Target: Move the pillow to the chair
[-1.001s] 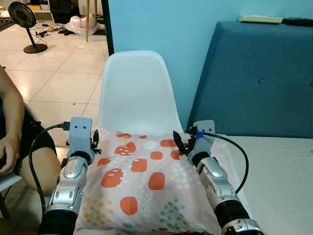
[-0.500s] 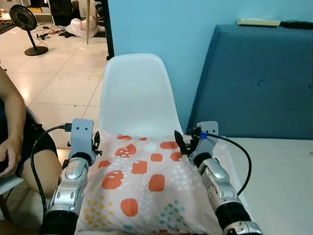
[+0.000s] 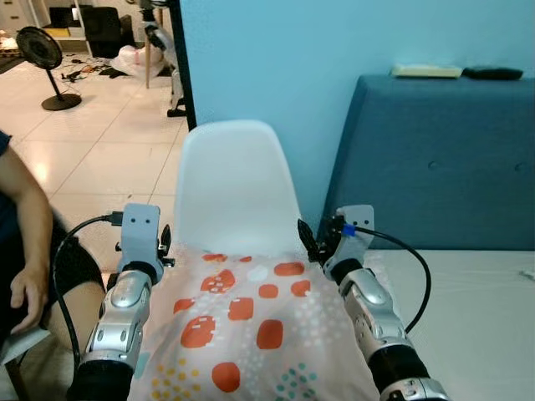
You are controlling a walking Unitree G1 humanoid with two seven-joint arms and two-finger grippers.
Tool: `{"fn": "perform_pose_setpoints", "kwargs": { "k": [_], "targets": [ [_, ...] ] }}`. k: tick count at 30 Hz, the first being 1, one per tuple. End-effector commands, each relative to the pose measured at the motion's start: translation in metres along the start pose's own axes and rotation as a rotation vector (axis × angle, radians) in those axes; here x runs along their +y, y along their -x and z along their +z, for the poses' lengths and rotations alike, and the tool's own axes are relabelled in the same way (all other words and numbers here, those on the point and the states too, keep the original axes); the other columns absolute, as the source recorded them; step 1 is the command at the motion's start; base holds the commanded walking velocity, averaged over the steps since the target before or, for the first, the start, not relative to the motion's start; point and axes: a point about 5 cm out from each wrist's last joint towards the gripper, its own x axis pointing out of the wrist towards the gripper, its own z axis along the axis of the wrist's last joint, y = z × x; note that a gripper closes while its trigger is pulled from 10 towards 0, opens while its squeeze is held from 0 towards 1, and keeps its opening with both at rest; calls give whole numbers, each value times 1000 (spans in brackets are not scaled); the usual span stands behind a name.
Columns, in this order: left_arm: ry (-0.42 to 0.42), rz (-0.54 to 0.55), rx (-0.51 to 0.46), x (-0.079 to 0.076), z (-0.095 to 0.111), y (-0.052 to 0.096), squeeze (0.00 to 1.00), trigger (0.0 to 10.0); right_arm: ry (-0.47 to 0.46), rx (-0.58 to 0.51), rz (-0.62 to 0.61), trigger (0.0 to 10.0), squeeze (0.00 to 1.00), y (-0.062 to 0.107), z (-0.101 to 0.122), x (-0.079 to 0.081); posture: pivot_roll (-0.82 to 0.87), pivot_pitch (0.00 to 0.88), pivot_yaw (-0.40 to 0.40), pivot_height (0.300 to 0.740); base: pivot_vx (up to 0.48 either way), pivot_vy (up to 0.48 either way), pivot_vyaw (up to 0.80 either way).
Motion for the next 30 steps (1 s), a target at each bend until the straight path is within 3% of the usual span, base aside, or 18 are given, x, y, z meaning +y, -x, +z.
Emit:
{"fn": "perform_pose_setpoints", "kwargs": {
  "k": [1, 13, 15, 18, 19, 21, 22, 23, 24, 27, 29, 30],
  "targets": [
    [-8, -10, 2, -2, -2, 2, 0, 10000, -21, -5, -8, 10000, 0, 2, -2, 0, 13, 42, -14, 732, 0, 0, 0],
    [-4, -9, -15, -2, 3, -2, 0, 10000, -24, -16, -10, 10000, 0, 1, 1, -2, 9, 34, -16, 740, 0, 0, 0],
    [16, 3, 23, -2, -6, -3, 0, 10000, 18, 71, -18, 10000, 0, 2, -14, -2, 10, 31, -20, 740, 0, 0, 0],
    [16, 3, 23, -2, -6, -3, 0, 10000, 18, 71, -18, 10000, 0, 2, -14, -2, 10, 31, -20, 740, 0, 0, 0],
    [60, 11, 80, -4, -18, -1, 0, 10000, 57, 147, -24, 10000, 0, 5, -27, -3, 13, 30, -22, 740, 0, 0, 0],
    [60, 11, 80, -4, -18, -1, 0, 10000, 57, 147, -24, 10000, 0, 5, -27, -3, 13, 30, -22, 740, 0, 0, 0],
    [58, 22, 218, -5, -50, 6, 0, 10000, 74, 250, -27, 10000, 0, 14, -50, -1, -6, 37, -22, 740, 0, 0, 0],
    [58, 22, 218, -5, -50, 6, 0, 10000, 74, 250, -27, 10000, 0, 14, -50, -1, -6, 37, -22, 740, 0, 0, 0],
    [45, -9, 336, -10, -76, 19, 0, 10000, 83, 381, -42, 10000, 0, 30, -76, -2, 4, 39, -29, 740, 0, 0, 0],
    [45, -9, 336, -10, -76, 19, 0, 10000, 83, 381, -42, 10000, 0, 30, -76, -2, 4, 39, -29, 740, 0, 0, 0],
    [-3, -97, 476, -17, -107, 42, 0, 10000, 93, 514, -92, 10000, 0, 53, -102, -8, 0, 42, -33, 740, 0, 0, 0],
    [-3, -97, 476, -17, -107, 42, 0, 10000, 93, 514, -92, 10000, 0, 53, -102, -8, 0, 42, -33, 740, 0, 0, 0]
  ]
}}
